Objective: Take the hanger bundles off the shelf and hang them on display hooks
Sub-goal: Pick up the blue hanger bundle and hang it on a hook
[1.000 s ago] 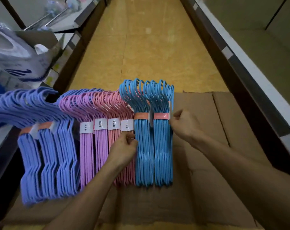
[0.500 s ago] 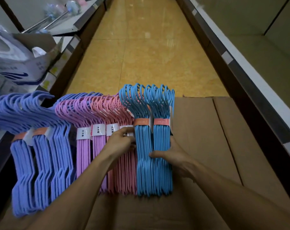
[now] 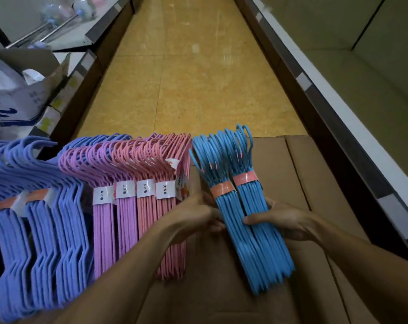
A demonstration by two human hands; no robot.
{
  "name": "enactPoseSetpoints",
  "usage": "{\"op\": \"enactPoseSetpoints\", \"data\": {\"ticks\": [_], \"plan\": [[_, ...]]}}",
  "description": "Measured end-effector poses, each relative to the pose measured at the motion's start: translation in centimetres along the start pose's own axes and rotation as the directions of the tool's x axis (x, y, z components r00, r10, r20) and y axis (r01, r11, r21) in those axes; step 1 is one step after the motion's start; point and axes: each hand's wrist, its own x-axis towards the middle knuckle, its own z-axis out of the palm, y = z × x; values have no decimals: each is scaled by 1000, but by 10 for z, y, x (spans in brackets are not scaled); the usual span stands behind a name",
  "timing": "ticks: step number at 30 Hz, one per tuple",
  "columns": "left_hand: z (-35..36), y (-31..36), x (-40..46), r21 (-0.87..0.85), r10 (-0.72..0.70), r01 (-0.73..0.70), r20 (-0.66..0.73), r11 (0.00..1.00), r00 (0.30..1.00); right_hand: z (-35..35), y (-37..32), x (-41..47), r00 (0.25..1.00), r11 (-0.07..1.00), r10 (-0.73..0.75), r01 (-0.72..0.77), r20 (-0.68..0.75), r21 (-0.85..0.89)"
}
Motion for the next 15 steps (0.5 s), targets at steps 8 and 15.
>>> {"op": "enactPoseSetpoints", "data": {"ticks": [8,15], "plan": [[27,7,14,212,29,-46,82,976,996,-40,10,-17,998,990,55,-55,-1,-128],[3,11,34,667,367,-200,-117,717,923,-26,15,-27,994,977,-88,75,-59,-198]]}}
